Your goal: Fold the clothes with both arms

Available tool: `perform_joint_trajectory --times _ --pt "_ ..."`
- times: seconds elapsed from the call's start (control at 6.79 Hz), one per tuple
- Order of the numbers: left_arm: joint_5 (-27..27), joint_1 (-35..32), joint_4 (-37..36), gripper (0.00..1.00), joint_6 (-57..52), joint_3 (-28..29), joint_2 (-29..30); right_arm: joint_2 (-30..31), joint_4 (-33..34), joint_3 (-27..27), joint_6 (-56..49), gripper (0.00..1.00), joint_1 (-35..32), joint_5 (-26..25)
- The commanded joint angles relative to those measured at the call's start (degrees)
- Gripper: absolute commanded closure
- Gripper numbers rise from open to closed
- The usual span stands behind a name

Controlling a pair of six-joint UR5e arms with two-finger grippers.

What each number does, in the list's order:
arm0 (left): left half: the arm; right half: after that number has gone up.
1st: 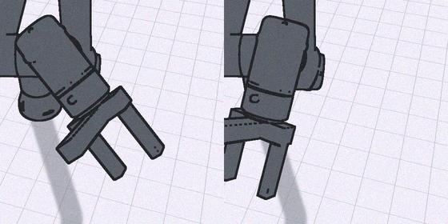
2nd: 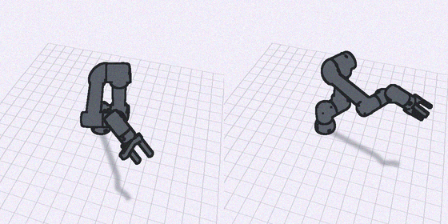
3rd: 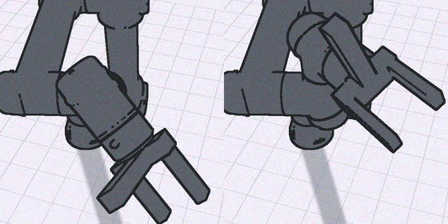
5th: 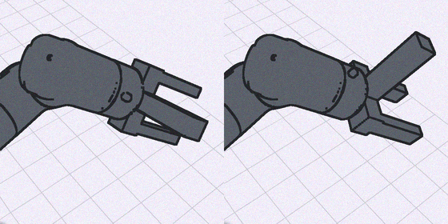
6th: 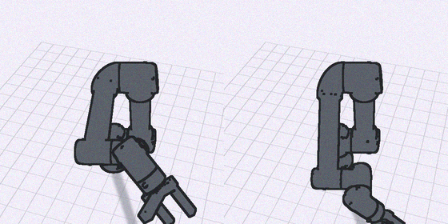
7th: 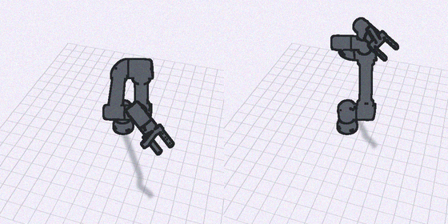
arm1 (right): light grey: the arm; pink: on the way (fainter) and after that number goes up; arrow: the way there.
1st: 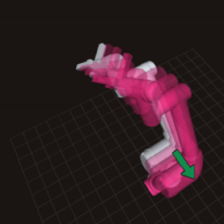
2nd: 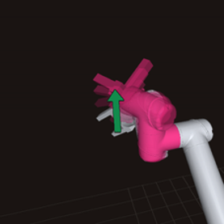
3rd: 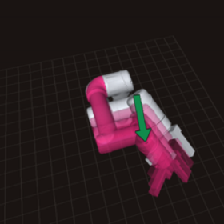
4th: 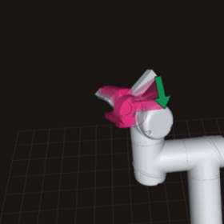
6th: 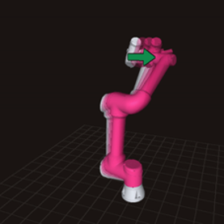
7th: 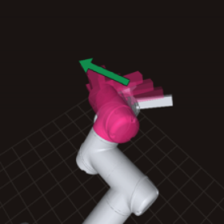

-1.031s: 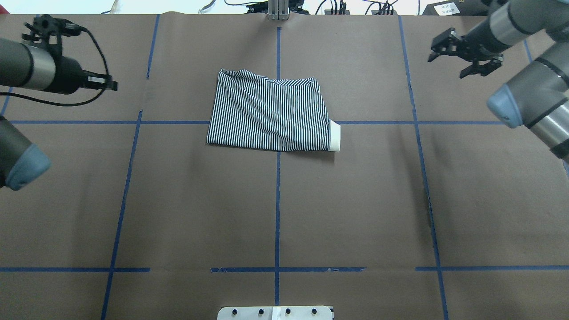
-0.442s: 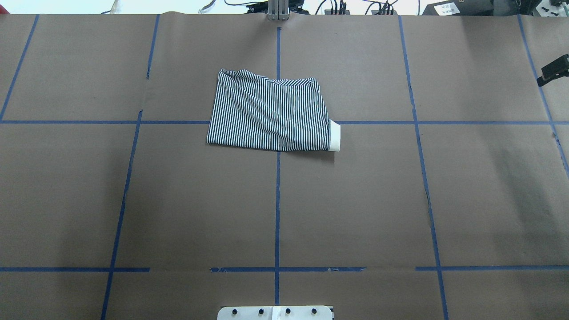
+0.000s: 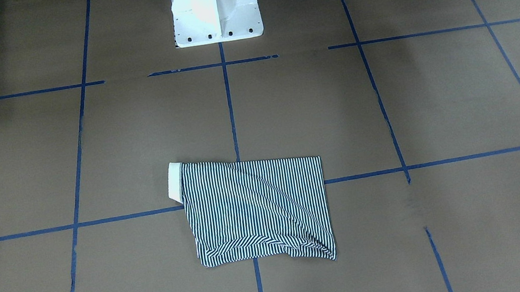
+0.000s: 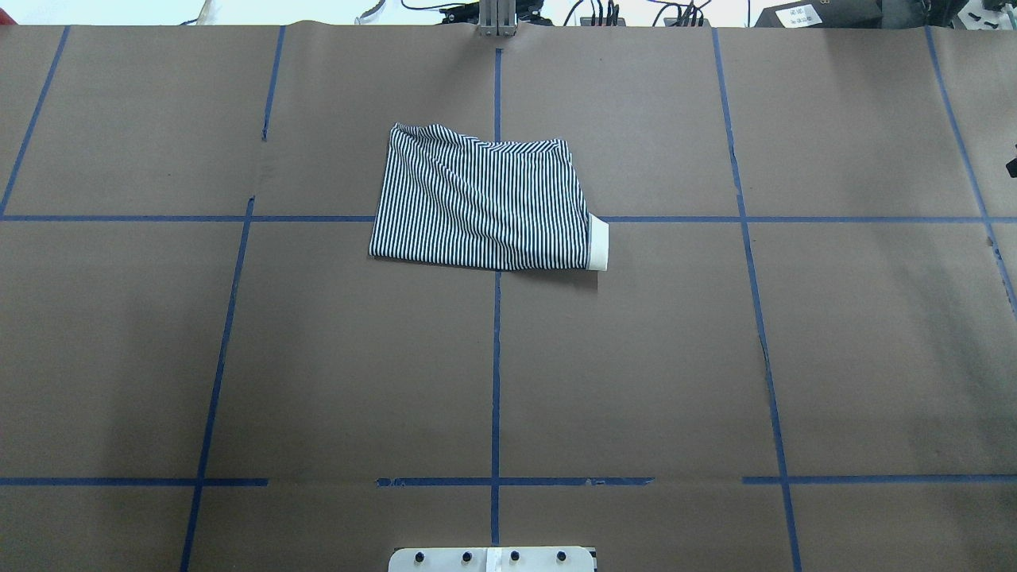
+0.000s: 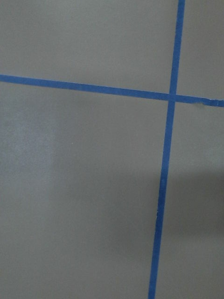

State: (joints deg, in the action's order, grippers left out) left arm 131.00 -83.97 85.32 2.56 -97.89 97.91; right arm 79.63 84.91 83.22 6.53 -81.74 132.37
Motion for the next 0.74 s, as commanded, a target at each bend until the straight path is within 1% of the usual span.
perform_joint_trajectory --times 0.0,0.15,0.29,0.44,0.59 --pt "0.0 -0.3 -5.2 0.0 -5.6 -5.3 -7.8 0.9 0.1 -0.1 -0.3 0.0 -0.1 1.1" --pt "1.7 -0.5 -2.6 0.0 -5.3 -5.1 -8.4 1.7 -0.2 -0.4 -0.3 0.0 -0.1 2.9" --pt "6.6 -1.0 -1.8 0.0 -5.5 -0.4 -9.0 1.5 -0.4 -0.3 -0.3 0.0 -0.1 3.2" --pt "8.3 -4.6 -1.8 0.0 -5.5 1.5 -8.0 3.1 -0.6 1.3 -0.3 0.0 -0.2 2.5" --pt "8.0 -4.8 -2.0 0.0 -5.3 -1.4 -7.8 4.1 -0.7 2.7 -0.3 0.0 -0.2 2.4"
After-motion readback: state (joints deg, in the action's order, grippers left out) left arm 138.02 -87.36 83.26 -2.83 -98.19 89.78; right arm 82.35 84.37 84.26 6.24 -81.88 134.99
